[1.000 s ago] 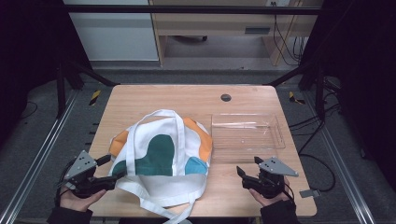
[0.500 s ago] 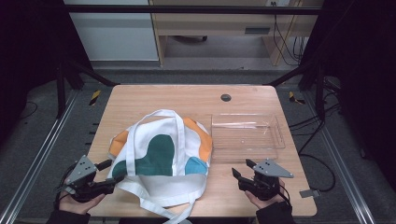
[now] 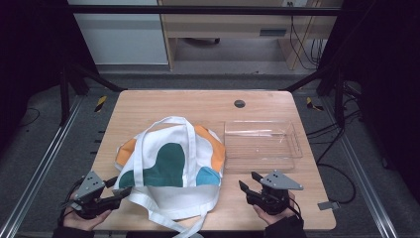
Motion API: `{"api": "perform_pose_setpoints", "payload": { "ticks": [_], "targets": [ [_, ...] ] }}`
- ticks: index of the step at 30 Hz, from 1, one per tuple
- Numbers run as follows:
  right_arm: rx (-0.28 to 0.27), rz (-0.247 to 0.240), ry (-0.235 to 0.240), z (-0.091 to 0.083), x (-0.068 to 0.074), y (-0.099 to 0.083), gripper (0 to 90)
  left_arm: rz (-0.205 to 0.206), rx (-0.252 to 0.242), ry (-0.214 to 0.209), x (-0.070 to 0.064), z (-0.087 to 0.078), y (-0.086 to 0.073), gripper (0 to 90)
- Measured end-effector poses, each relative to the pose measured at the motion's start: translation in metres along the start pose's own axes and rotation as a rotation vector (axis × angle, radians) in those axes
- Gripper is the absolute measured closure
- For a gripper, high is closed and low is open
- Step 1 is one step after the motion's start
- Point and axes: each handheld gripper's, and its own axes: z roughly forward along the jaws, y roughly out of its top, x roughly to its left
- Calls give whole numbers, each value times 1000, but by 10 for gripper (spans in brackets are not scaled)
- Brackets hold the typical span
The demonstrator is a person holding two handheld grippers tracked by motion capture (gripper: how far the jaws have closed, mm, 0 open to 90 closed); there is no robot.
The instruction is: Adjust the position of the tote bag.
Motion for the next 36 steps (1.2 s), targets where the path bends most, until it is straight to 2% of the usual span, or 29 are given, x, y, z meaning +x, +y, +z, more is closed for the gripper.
{"api": "perform_pose_setpoints", "payload": {
  "ticks": [3, 8, 11, 12, 15, 18, 23, 28, 33, 36],
  "targets": [
    [-3, -2, 6, 1, 3, 1, 503, -3, 0, -1, 0, 1, 0, 455],
    [-6, -18, 30, 5, 14, 5, 560, -19, 10, 5, 1, 3, -2, 561],
    [-6, -23, 33, 7, 18, 6, 595, -30, 6, 3, 2, 3, -3, 595],
    [-6, -32, 42, 9, 22, 8, 636, -36, 4, 7, 3, 3, -3, 613],
    [-3, -36, 52, 12, 25, 9, 674, -50, -6, 11, 3, 2, -3, 665],
    [5, -38, 88, 17, 34, 13, 741, -70, -22, 17, 4, 0, -3, 718],
    [16, -38, 124, 23, 43, 16, 801, -73, -25, 23, 5, -1, -3, 773],
    [11, -50, 159, 32, 57, 20, 897, -73, -34, 29, 5, -2, -3, 831],
    [11, -61, 175, 37, 64, 22, 900, -72, -31, 31, 4, -1, -3, 849],
    [3, -68, 182, 44, 74, 24, 900, -57, -30, 36, 4, -1, -3, 849]
  ]
}}
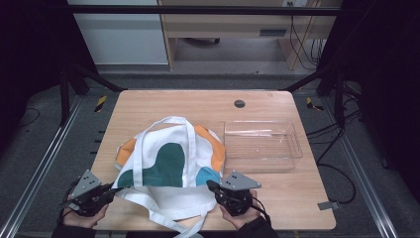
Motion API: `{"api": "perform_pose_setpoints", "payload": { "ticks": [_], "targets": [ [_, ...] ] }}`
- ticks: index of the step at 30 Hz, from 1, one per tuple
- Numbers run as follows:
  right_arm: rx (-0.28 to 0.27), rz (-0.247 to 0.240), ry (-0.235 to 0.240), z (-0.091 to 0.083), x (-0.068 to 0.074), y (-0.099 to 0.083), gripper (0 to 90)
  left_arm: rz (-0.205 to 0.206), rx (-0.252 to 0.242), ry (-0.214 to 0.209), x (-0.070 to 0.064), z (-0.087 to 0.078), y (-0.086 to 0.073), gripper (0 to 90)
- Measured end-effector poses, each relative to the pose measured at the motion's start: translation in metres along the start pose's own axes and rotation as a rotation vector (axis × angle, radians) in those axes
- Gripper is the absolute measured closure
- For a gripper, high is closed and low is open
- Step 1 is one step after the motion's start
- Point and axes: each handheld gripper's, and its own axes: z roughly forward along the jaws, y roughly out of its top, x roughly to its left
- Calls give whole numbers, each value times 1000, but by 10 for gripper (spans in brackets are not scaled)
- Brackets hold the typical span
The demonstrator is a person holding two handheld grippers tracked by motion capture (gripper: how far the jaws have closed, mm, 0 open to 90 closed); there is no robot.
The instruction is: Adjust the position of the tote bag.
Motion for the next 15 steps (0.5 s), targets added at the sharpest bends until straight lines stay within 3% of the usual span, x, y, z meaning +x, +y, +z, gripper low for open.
{"api": "perform_pose_setpoints", "payload": {
  "ticks": [15],
  "targets": [
    [-1, -14, 32, 33, 27, 3, 900, -14, -3, 11, -1, 2, -1, 850]
  ]
}}
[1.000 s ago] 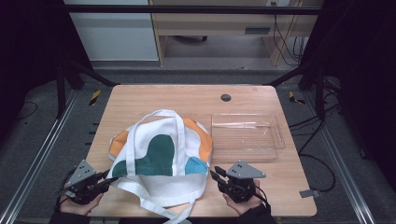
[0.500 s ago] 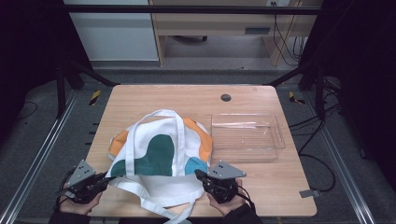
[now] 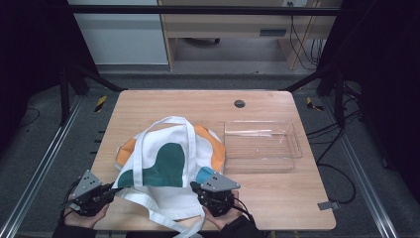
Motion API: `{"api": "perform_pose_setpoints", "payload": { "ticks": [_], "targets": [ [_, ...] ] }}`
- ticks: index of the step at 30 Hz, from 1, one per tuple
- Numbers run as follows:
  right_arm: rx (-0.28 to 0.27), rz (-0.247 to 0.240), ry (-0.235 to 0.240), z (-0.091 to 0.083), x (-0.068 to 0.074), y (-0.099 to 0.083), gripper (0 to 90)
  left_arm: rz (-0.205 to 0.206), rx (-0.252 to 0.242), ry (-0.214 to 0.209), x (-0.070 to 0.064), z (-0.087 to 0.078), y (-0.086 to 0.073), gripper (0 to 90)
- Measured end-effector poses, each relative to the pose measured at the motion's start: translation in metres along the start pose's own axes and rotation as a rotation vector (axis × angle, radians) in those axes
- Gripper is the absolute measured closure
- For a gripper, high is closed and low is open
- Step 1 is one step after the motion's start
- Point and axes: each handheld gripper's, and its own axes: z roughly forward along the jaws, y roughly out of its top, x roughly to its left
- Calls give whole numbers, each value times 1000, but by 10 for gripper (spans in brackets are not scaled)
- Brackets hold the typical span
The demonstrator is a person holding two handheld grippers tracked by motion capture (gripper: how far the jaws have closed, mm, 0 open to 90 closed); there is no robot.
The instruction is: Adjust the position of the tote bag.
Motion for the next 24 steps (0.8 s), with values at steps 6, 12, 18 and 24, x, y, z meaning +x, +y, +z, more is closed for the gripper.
{"api": "perform_pose_setpoints", "payload": {
  "ticks": [6, 12, 18, 24],
  "targets": [
    [10, 8, 8, 18, 11, -3, 900, 4, 3, 5, 0, 0, 0, 851],
    [22, 18, 20, 32, 17, -5, 900, 0, 1, 8, 0, 0, 0, 851],
    [57, 2, 36, 46, 25, -11, 900, 2, 4, 10, 0, 0, 0, 852],
    [80, -8, 21, 62, 30, -15, 900, 1, 4, 8, 0, 1, 0, 853]
  ]
}}
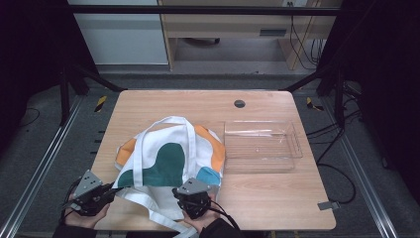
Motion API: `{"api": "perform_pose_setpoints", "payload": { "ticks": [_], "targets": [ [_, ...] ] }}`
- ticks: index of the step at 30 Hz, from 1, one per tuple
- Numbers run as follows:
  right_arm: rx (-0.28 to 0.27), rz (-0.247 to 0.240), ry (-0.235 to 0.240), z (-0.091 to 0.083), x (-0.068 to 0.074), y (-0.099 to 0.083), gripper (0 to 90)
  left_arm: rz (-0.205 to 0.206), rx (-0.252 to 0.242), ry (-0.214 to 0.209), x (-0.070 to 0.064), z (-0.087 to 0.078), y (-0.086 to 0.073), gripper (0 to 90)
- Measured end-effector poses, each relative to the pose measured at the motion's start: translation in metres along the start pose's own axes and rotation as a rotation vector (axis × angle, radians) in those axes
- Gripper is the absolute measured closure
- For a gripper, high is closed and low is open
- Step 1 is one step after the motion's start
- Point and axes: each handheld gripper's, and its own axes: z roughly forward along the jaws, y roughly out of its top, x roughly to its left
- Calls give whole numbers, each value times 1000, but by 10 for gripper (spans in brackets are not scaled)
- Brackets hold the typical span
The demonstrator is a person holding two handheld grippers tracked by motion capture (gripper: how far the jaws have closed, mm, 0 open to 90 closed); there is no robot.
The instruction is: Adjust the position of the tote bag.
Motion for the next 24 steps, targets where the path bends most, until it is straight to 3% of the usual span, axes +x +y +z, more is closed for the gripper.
{"api": "perform_pose_setpoints", "payload": {
  "ticks": [10, 14, 18, 24],
  "targets": [
    [-26, 34, -26, 14, 0, 0, 900, 1, 1, -3, 0, 0, 0, 853],
    [-90, 66, -38, 15, 4, -1, 900, 1, 3, -2, 0, 1, -1, 853],
    [-134, 54, -80, 4, 6, 1, 900, 7, 7, -4, -1, 1, 0, 852],
    [-187, 27, -99, -15, 7, 15, 900, 8, 8, -7, -2, 2, 0, 851]
  ]
}}
